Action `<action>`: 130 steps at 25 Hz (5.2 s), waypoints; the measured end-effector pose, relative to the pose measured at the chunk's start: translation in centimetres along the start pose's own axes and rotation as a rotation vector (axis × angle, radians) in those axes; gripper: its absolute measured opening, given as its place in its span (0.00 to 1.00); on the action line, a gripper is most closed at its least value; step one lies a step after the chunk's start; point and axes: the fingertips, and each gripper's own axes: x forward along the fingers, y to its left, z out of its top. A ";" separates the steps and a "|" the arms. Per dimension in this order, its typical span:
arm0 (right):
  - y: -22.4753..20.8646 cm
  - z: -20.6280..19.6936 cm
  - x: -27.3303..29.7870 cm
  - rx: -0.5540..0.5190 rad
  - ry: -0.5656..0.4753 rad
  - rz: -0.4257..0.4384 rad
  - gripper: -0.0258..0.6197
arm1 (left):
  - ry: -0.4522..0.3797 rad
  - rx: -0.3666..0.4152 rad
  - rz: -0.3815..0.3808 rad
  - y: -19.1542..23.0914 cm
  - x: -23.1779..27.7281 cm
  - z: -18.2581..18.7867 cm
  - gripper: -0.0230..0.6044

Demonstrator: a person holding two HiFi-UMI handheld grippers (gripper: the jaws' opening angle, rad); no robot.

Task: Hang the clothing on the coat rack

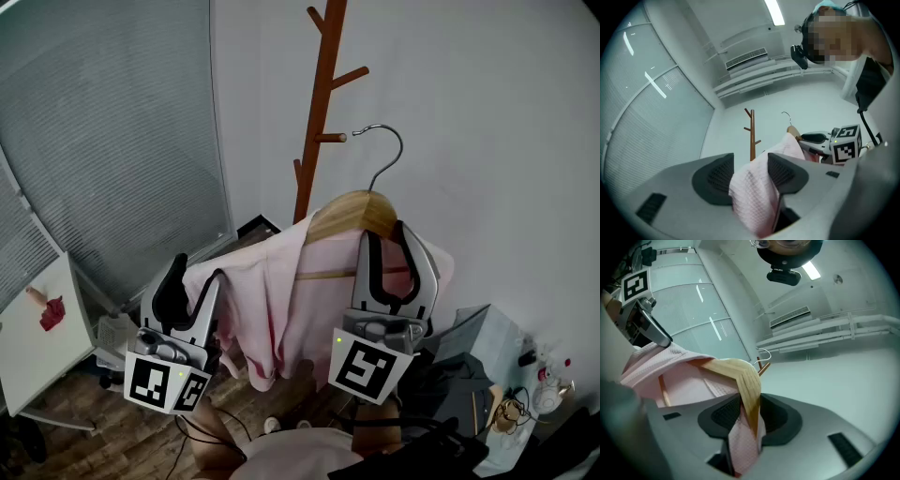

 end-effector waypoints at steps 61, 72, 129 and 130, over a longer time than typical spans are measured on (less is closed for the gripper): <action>1.7 -8.2 9.5 0.008 0.033 0.064 0.27 | 0.048 -0.088 0.020 1.5 9.0 -7.1 0.38; 3.5 -10.2 11.9 0.052 -0.008 0.151 0.27 | 0.074 -0.066 0.113 1.9 9.5 -8.6 0.38; 11.0 -15.8 13.4 0.099 0.155 0.228 0.27 | 0.183 -0.172 0.089 5.0 9.4 -17.4 0.36; 11.1 -15.8 13.4 0.100 0.158 0.229 0.27 | 0.184 -0.174 0.090 5.0 9.4 -17.4 0.36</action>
